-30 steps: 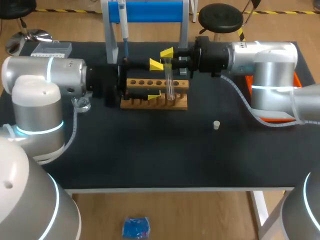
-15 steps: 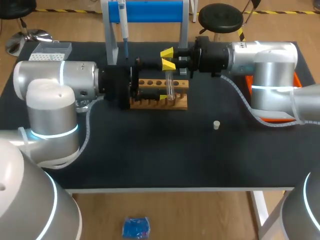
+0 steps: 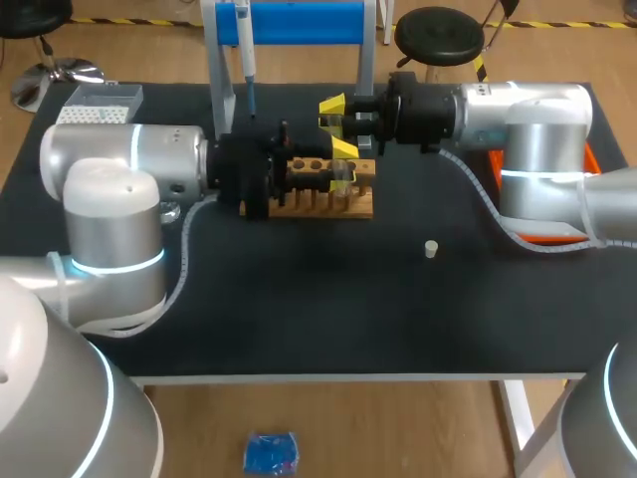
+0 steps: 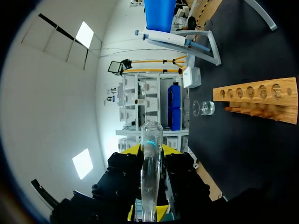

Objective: Invert the test tube, pick up the pipette, mount the tip to pipette, aspirate from beaker and dispense into the tube, eject the tip, return the pipette, and cap with the stopper.

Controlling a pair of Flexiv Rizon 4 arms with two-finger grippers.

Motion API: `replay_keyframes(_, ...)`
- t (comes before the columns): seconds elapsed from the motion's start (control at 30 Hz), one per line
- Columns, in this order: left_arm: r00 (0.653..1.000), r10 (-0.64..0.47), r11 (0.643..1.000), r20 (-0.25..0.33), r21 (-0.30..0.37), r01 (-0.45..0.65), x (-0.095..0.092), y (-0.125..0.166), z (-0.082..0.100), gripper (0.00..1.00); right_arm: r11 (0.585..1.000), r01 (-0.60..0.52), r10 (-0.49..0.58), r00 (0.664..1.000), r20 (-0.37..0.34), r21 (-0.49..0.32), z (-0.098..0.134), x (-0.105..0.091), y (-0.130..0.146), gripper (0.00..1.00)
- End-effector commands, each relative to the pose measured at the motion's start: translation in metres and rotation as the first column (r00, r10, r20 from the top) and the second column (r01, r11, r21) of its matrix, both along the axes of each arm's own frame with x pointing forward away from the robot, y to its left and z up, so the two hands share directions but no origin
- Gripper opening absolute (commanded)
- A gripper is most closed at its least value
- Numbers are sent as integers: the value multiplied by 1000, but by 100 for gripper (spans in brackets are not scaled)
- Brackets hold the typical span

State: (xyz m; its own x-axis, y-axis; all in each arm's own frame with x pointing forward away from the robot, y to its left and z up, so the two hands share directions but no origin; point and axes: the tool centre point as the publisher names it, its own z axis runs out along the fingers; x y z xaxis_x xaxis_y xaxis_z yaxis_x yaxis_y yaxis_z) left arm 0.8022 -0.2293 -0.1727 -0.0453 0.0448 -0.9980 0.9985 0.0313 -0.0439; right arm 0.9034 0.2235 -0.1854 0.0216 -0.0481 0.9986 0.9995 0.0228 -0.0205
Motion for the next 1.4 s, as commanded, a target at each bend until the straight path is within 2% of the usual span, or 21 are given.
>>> replay_keyframes(0.03,998,-53,998,25,-16,53,2,-2,0,39,1000,1,-1,1000,1,-2,0,-1,0,0)
replay_keyframes(0.1,998,-57,998,27,-12,57,0,-2,0,34,1000,1,-1,1000,1,-2,0,-1,0,0)
replay_keyframes(0.2,998,-66,998,23,-15,66,-1,-2,-1,34,1000,1,-1,1000,1,-2,0,-1,0,0)
replay_keyframes(0.37,998,-64,998,17,-14,65,-1,-1,-2,29,1000,1,-1,1000,1,-2,0,-1,0,0)
replay_keyframes(0.4,998,-63,998,16,-13,63,-1,-1,-3,25,1000,1,-1,1000,1,-2,0,-1,0,0)
replay_keyframes(0.43,998,-61,998,16,-12,61,-1,-1,-3,15,1000,1,-1,1000,1,-2,0,-1,0,0)
replay_keyframes(0.47,998,-61,998,16,-11,61,-1,-1,-3,0,1000,1,-1,1000,1,-2,0,-1,0,0)
replay_keyframes(0.77,997,-77,997,14,-11,77,0,-1,-4,0,1000,1,-1,1000,1,-2,0,-1,0,0)
replay_keyframes(0.8,997,-78,997,13,-10,78,0,-1,-4,0,1000,1,-1,1000,1,-2,0,-1,0,17)
replay_keyframes(0.83,997,-80,997,12,-9,80,0,-1,-4,0,1000,1,-1,1000,1,-2,0,-1,0,100)
replay_keyframes(1.4,997,-80,997,12,-9,80,0,-1,-4,0,1000,1,-1,1000,1,-2,0,-1,0,100)
